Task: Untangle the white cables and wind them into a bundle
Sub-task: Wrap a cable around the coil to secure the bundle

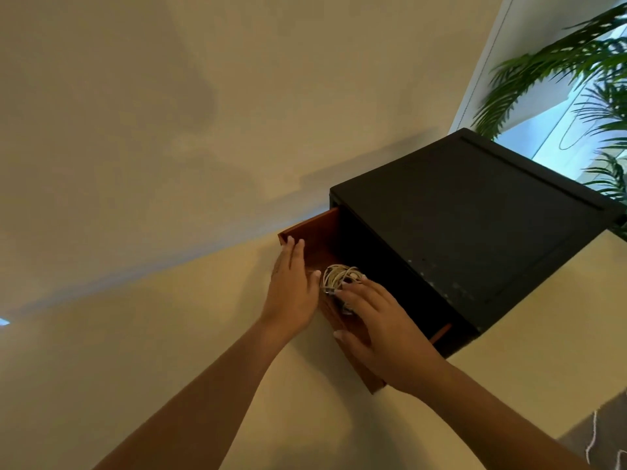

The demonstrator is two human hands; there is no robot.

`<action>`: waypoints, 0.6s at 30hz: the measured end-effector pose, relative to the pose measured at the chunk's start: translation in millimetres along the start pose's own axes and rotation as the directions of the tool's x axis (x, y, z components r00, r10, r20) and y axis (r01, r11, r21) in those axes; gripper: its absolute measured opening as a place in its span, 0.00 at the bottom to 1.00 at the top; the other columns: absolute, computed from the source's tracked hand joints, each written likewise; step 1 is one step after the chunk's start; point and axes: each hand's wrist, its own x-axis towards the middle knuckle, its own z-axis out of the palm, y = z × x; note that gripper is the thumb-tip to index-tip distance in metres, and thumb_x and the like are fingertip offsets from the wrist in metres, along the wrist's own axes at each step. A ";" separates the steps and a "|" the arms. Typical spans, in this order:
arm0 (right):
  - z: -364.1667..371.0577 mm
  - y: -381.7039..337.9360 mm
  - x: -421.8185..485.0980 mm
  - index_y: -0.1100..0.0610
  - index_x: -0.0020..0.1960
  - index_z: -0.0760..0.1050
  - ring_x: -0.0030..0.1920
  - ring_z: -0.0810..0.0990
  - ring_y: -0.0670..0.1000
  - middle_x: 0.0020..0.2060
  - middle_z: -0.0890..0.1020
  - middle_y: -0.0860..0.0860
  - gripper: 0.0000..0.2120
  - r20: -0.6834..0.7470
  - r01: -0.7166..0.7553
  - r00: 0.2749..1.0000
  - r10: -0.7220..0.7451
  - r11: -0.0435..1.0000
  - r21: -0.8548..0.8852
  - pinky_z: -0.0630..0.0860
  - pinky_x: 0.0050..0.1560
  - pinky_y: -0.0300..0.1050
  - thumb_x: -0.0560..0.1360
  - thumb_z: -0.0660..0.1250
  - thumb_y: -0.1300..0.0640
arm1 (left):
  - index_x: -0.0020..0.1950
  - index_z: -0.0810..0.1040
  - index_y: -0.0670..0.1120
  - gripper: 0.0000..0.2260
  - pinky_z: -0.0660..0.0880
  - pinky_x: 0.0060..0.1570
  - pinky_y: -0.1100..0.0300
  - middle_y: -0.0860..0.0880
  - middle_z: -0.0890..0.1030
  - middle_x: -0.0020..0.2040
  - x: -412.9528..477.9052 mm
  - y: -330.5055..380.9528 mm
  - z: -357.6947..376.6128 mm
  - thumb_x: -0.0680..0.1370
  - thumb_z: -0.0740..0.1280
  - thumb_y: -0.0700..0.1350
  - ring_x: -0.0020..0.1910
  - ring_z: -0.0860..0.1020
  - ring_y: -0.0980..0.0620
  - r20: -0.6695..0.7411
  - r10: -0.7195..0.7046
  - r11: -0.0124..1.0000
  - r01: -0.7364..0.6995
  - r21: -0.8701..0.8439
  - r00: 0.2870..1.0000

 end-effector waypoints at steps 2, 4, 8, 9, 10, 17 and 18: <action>10.0 0.5 -7.5 0.44 0.75 0.60 0.77 0.49 0.51 0.75 0.61 0.44 0.26 0.007 0.060 0.998 -0.059 0.992 -0.107 0.39 0.73 0.45 0.78 0.60 0.43 | 0.79 0.52 0.47 0.28 0.56 0.74 0.54 0.48 0.57 0.79 -10.6 -4.4 5.1 0.82 0.60 0.48 0.77 0.57 0.48 0.047 -0.133 0.979 0.139 -0.147 0.990; 15.9 0.4 -12.2 0.44 0.71 0.67 0.76 0.55 0.55 0.73 0.66 0.46 0.23 0.023 0.079 0.997 -0.076 0.979 -0.190 0.43 0.73 0.51 0.77 0.64 0.46 | 0.76 0.60 0.49 0.25 0.66 0.68 0.53 0.48 0.68 0.73 -19.4 -5.8 10.2 0.80 0.63 0.48 0.71 0.68 0.47 0.128 -0.207 0.936 0.234 -0.263 0.970; 20.9 1.9 -16.0 0.44 0.66 0.74 0.74 0.62 0.58 0.69 0.72 0.47 0.18 -0.033 0.037 0.998 -0.047 0.965 -0.259 0.48 0.72 0.57 0.76 0.63 0.49 | 0.70 0.68 0.54 0.20 0.70 0.62 0.57 0.51 0.77 0.65 -34.8 0.1 20.2 0.79 0.65 0.43 0.65 0.74 0.50 0.229 -0.195 0.901 0.266 -0.342 0.954; 20.0 1.8 -17.1 0.45 0.66 0.74 0.74 0.62 0.58 0.68 0.73 0.48 0.19 -0.044 0.024 0.998 -0.037 0.964 -0.264 0.49 0.72 0.58 0.76 0.59 0.49 | 0.71 0.67 0.54 0.21 0.71 0.64 0.54 0.51 0.77 0.65 -36.4 1.2 22.1 0.79 0.65 0.43 0.65 0.74 0.49 0.236 -0.187 0.899 0.263 -0.351 0.954; 18.9 1.8 -18.5 0.45 0.65 0.75 0.74 0.63 0.59 0.68 0.74 0.49 0.20 -0.052 0.008 0.998 -0.023 0.963 -0.270 0.51 0.72 0.59 0.75 0.57 0.48 | 0.72 0.66 0.54 0.22 0.71 0.65 0.52 0.51 0.77 0.66 -36.7 0.6 24.2 0.79 0.65 0.44 0.66 0.74 0.49 0.237 -0.183 0.899 0.260 -0.351 0.954; 11.3 14.0 -17.6 0.49 0.68 0.72 0.74 0.59 0.61 0.70 0.70 0.53 0.25 -0.111 -0.109 0.991 0.075 0.935 -0.338 0.51 0.72 0.60 0.73 0.68 0.45 | 0.79 0.52 0.54 0.34 0.67 0.70 0.48 0.51 0.67 0.75 -26.9 3.5 34.8 0.77 0.65 0.53 0.73 0.67 0.48 0.314 -0.206 0.892 0.309 -0.330 0.927; 9.9 17.3 -16.6 0.50 0.68 0.72 0.74 0.59 0.61 0.70 0.70 0.54 0.26 -0.123 -0.125 0.989 0.087 0.929 -0.348 0.51 0.72 0.60 0.72 0.69 0.45 | 0.79 0.51 0.54 0.35 0.67 0.70 0.48 0.51 0.66 0.75 -24.3 5.7 37.2 0.76 0.65 0.54 0.73 0.66 0.48 0.326 -0.203 0.888 0.314 -0.337 0.923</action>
